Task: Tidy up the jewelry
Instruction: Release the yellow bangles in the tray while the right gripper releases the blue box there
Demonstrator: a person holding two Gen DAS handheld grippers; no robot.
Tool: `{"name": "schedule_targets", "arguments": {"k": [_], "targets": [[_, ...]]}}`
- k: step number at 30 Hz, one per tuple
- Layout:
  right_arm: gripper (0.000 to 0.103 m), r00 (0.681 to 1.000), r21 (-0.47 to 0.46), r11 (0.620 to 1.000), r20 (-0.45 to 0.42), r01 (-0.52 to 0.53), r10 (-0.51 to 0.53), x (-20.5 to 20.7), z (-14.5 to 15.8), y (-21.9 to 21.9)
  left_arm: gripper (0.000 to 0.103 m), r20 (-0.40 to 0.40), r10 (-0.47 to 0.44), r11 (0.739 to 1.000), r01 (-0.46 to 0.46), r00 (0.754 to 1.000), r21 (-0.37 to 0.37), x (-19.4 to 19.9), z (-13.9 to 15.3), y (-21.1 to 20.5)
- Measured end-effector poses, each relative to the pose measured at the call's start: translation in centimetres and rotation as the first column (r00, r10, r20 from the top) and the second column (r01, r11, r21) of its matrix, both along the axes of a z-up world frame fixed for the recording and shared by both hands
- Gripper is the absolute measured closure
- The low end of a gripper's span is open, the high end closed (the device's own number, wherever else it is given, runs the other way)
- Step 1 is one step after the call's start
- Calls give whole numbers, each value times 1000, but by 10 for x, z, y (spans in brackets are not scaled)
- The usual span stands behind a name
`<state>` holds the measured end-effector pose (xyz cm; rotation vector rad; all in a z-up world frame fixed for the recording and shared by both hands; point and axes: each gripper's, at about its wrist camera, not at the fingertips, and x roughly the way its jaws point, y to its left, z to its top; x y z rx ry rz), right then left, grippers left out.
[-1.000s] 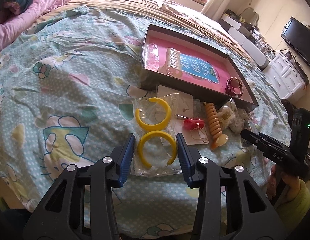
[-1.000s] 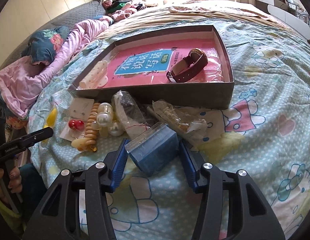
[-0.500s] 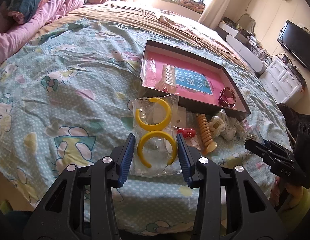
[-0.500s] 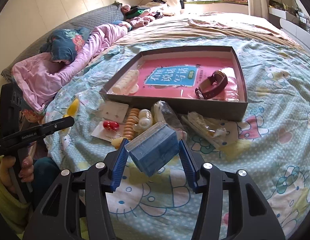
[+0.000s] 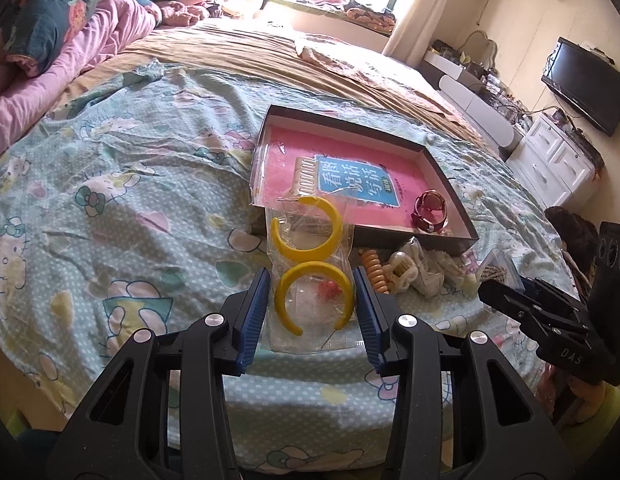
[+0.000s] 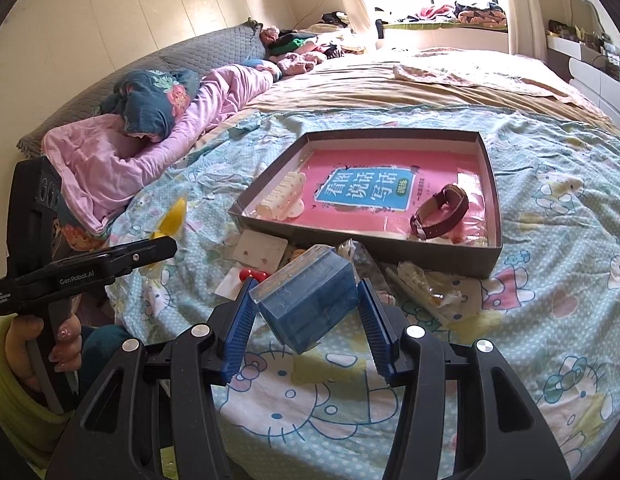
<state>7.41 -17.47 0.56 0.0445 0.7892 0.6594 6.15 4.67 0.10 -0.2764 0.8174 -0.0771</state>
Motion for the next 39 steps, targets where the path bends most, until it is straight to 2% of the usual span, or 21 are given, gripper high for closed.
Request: {"name": "schedule_targets", "arguments": {"k": [26,39], "targets": [[54,989,32,993,95,112,-115,27,31,-41,69,51,-82,997,81,995,12,49,24,-42],[54,982,32,986,94,161,-164,45,25,-52,69,34,-86,996,85,996,19,76,18,-46]]}}
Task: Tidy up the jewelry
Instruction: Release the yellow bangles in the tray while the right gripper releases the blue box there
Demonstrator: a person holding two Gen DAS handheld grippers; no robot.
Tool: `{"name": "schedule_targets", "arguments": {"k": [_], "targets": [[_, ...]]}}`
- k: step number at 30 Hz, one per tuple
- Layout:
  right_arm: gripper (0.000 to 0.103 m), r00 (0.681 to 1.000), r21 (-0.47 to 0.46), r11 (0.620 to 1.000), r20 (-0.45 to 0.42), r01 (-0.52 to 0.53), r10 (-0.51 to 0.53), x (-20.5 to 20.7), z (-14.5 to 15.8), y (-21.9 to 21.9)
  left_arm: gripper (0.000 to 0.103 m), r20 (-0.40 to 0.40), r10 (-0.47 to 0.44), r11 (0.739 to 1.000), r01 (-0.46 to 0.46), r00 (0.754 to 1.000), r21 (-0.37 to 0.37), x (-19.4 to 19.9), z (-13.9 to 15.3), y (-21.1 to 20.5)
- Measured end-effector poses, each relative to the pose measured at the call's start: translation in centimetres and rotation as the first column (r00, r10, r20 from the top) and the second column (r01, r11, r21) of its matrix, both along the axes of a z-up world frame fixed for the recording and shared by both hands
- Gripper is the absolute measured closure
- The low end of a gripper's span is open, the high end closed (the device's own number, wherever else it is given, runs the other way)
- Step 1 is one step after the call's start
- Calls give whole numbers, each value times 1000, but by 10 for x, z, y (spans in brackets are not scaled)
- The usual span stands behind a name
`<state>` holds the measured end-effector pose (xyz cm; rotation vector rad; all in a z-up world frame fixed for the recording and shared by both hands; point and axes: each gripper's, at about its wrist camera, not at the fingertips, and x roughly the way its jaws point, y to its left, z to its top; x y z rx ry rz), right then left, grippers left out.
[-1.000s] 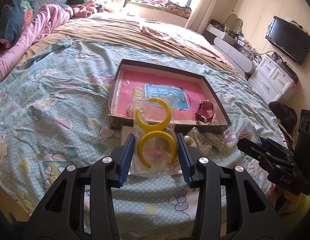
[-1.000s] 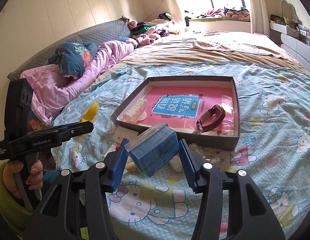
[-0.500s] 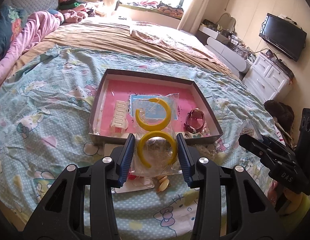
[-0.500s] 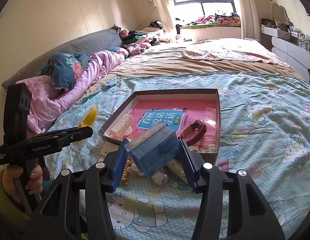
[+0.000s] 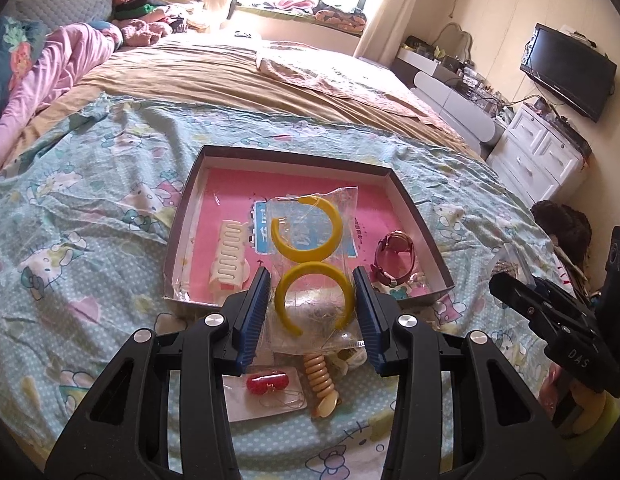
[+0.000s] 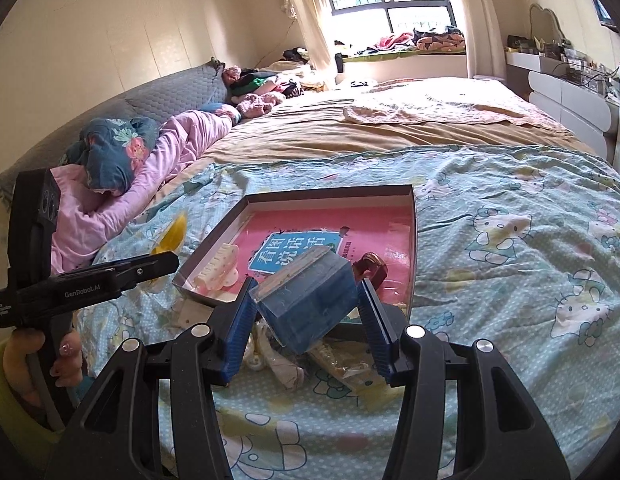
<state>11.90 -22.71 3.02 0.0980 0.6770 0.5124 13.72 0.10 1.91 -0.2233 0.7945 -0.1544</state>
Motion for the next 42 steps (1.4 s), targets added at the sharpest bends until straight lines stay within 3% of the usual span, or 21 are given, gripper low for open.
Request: {"name": "schedule_targets", "arguments": {"k": [18,42], "targets": [[54,998,-50,998,-46,50,-52,45,-27,-2,69,-71,11,999,-9,997,38,43,-26,-5],[54,996,-202,978,-66,48,-63,83,-66,16,69,-160,-19,995,34,987,90,84,-66,-20]]}}
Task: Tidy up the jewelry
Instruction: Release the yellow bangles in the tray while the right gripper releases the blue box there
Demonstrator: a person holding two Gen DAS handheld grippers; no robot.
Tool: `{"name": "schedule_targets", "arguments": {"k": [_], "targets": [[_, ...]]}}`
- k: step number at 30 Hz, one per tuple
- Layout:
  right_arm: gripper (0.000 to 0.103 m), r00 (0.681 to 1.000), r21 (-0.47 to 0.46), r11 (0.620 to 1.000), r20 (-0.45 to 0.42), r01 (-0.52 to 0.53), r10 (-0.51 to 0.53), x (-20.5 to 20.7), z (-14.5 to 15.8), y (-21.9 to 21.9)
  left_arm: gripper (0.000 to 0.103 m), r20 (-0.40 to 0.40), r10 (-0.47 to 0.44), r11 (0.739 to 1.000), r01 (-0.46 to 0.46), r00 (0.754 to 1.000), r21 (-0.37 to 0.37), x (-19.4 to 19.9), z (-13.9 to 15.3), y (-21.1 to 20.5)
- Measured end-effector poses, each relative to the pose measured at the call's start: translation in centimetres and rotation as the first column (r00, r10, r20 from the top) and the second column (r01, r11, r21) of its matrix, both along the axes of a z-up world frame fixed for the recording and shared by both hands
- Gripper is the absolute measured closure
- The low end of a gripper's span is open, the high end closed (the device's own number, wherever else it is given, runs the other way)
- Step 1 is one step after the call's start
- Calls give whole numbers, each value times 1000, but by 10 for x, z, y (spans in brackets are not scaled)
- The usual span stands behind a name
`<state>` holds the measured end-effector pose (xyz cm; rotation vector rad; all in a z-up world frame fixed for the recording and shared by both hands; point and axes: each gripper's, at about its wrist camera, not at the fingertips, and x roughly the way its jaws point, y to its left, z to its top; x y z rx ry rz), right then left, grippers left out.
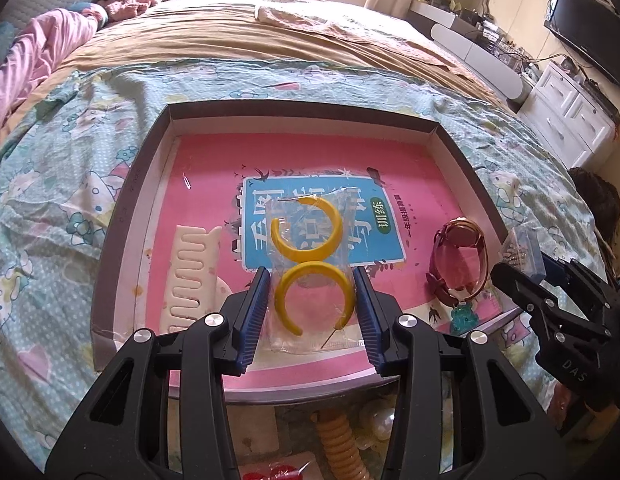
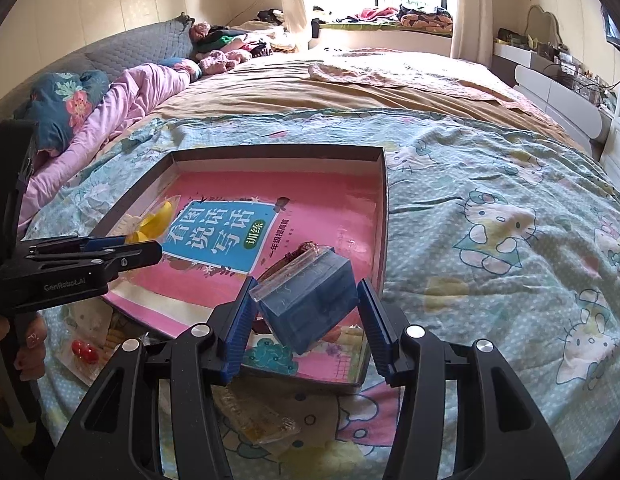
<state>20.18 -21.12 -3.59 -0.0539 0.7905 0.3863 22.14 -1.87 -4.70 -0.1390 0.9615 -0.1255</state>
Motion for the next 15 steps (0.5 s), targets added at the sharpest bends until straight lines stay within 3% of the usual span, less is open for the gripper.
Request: {"name": "schedule_targets", "arguments": {"k": [15], "targets": [[52,1000,-48,999,2,0,0,-2,-12,6,69,-18,-15,1000,16,1000,8,-1,-11,-4]]}}
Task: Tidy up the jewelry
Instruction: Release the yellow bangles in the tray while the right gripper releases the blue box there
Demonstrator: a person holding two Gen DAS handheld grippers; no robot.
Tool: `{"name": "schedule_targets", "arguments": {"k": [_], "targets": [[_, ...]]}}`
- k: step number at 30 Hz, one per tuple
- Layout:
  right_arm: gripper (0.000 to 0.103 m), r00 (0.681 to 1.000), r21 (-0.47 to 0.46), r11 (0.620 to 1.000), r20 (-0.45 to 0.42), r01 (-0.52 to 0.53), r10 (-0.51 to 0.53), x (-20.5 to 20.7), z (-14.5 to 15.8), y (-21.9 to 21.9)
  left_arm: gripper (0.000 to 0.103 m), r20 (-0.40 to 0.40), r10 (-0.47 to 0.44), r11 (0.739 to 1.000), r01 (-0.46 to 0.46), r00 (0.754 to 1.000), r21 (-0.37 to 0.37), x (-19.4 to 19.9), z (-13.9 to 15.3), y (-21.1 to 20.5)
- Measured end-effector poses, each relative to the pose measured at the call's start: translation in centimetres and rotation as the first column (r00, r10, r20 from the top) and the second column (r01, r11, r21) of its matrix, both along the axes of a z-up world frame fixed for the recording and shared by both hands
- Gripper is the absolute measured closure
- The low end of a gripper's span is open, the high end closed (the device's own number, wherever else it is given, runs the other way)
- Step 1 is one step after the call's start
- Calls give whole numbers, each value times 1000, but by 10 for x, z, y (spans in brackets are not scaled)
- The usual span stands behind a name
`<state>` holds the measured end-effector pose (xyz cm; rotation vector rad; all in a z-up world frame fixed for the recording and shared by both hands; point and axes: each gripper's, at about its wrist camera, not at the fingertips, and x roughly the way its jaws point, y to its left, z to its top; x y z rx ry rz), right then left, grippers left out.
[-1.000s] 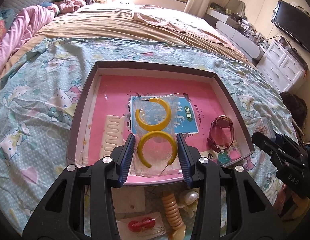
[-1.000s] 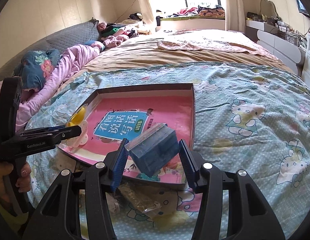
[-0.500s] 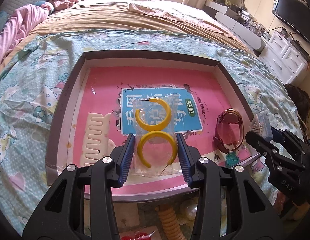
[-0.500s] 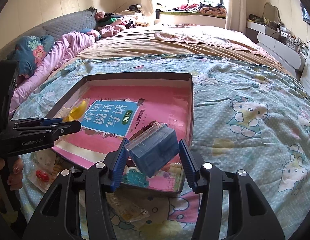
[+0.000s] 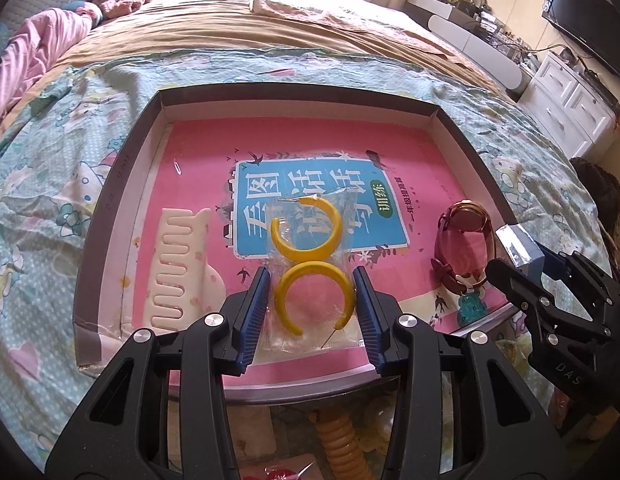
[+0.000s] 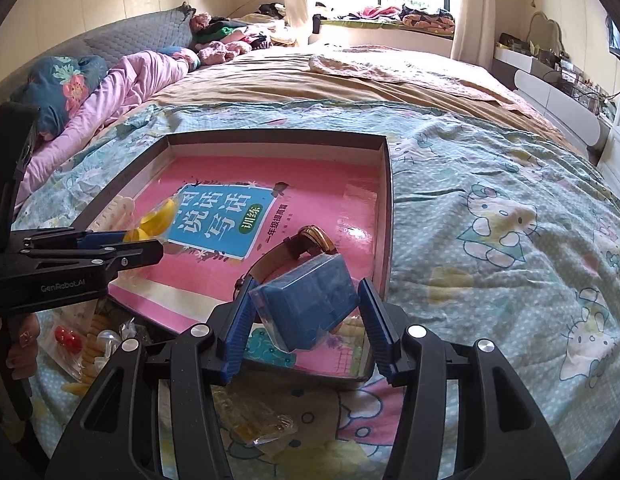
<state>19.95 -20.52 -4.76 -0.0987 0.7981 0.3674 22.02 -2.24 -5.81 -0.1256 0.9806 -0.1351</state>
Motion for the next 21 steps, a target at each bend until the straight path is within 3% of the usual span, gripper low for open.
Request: {"name": "schedule_targets", "arguments": {"k": [10,16,21], "targets": [[47,1000,9,1000,0,-2,2,-3,1,1,69,-3,0,1000,0,1000,-6,-1,0,0],[35,1000,37,999,20,8,-9,-15,12,-4,67,-10,0,1000,0,1000,-9,-2,0,0],[28,999,51,999,29,16,-17,-20,21,-9,53,-5,4,1000,-4,1000,-11,-4,3,1]]}}
